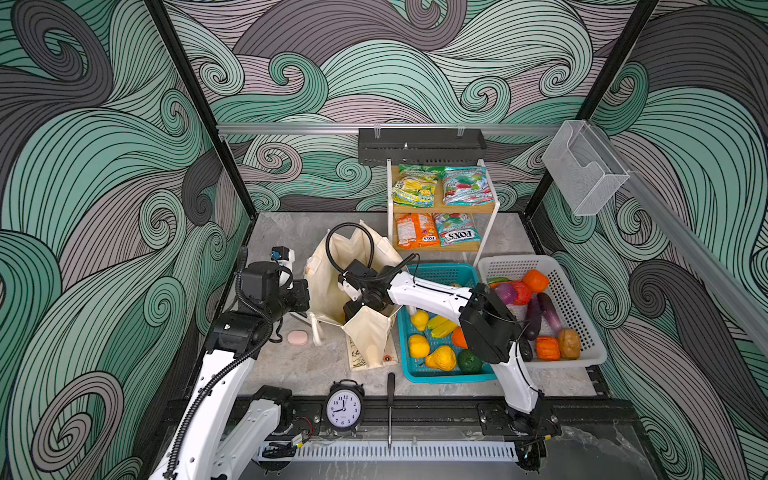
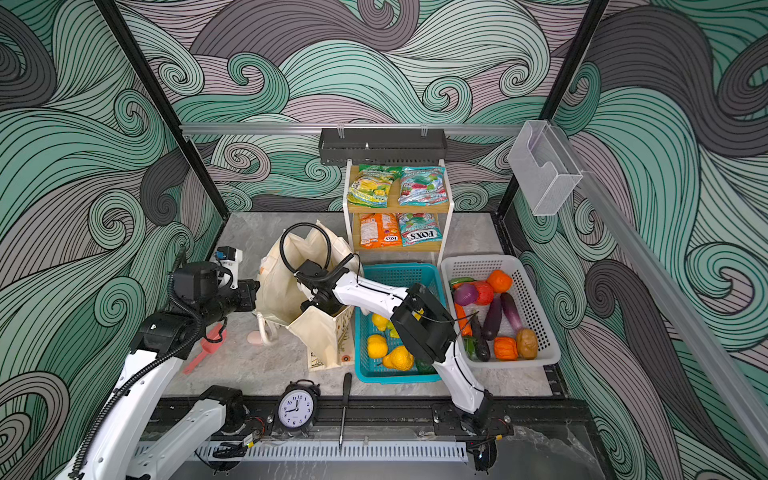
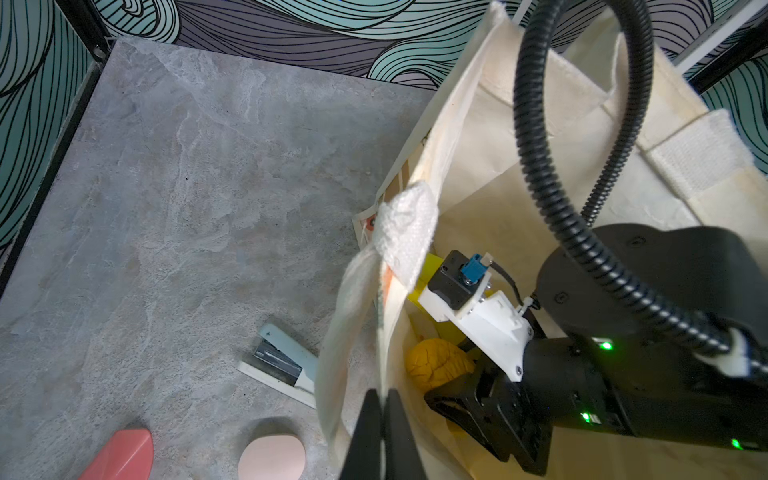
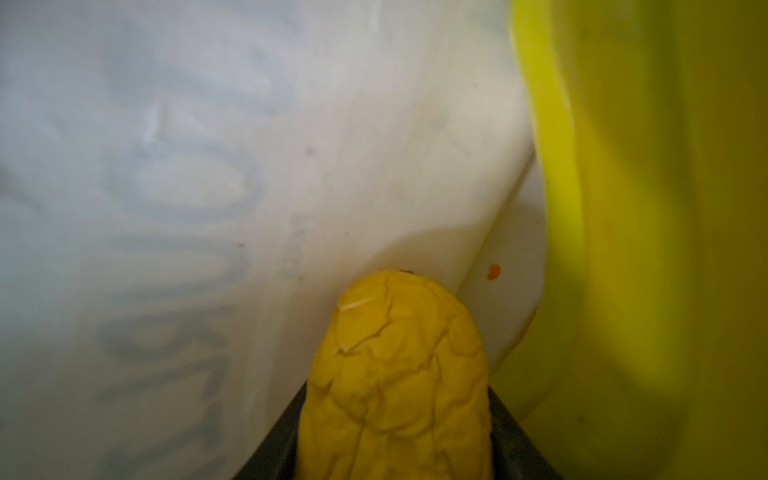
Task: Place the food into the grocery bag and tie it
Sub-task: 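Release the mango inside the tote and raise the right gripper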
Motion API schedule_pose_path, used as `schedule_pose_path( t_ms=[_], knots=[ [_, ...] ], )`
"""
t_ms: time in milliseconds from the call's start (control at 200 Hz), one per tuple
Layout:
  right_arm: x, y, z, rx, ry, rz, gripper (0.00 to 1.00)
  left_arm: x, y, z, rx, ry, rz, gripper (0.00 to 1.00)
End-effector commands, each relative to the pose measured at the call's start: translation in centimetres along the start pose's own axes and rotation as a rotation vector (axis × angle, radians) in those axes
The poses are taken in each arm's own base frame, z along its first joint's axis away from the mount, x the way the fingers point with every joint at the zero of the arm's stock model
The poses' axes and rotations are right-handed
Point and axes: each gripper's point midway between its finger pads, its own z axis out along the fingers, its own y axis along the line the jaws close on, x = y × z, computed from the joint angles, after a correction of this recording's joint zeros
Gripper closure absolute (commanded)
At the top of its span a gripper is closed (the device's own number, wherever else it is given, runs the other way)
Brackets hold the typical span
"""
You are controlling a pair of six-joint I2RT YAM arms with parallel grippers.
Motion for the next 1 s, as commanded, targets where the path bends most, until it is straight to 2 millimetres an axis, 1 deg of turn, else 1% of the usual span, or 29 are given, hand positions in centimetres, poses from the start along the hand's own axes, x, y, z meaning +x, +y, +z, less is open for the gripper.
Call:
schedule_pose_path(
  t_ms=[0,260,335,420,475,595,690,756,851,956,971,976,981,996],
  knots=[
    [1.0,-1.7,1.8,0.08,0.042,0.029,0.67,-0.1,-0.1,0.0,0.009,-0.007,0.009,1.0],
    [2.0,-2.7,4.8,0.107,0.098,0.061,0.64,-0.2,-0.1,-0.1,0.009,-0.011,0.007,1.0],
    [2.2,-2.5,5.0,0.1,0.118,0.069,0.63,-0.2,0.0,-0.1,0.005,-0.009,0.007,1.0],
    [1.9,-2.3,4.6,0.093,0.106,0.074,0.6,-0.1,0.0,-0.1,0.005,-0.009,0.007,1.0],
    [1.6,-2.0,3.9,0.085,0.094,0.07,0.55,-0.2,0.0,-0.1,0.005,-0.013,0.008,1.0],
    [0.3,-1.6,1.9,0.088,0.042,0.057,0.37,-0.1,0.0,-0.1,0.003,-0.008,0.007,1.0],
    [-0.6,-1.2,0.0,0.082,-0.002,0.052,0.27,-0.2,0.1,-0.2,-0.001,-0.014,0.006,1.0],
    [-1.2,-1.0,-1.1,0.081,-0.029,0.049,0.22,-0.2,0.1,-0.1,-0.002,-0.013,0.007,1.0],
    [-1.9,-0.5,-2.8,0.072,-0.064,0.039,0.16,-0.2,0.0,-0.2,0.0,-0.015,0.007,1.0],
    [-2.9,0.0,-5.3,0.068,-0.121,0.029,0.11,-0.2,0.1,-0.1,-0.002,-0.012,0.007,1.0],
    [-3.1,0.1,-5.7,0.07,-0.131,0.027,0.09,-0.2,0.1,-0.1,-0.002,-0.011,0.007,1.0],
    [-3.1,0.1,-5.8,0.071,-0.133,0.027,0.05,-0.2,0.0,-0.1,0.0,-0.011,0.008,1.0],
    [-3.1,0.1,-5.9,0.071,-0.135,0.028,0.03,-0.2,0.0,-0.1,0.0,-0.012,0.008,1.0],
    [-3.3,0.2,-6.3,0.073,-0.144,0.027,0.01,-0.2,0.0,-0.2,0.001,-0.014,0.007,1.0]
  ],
)
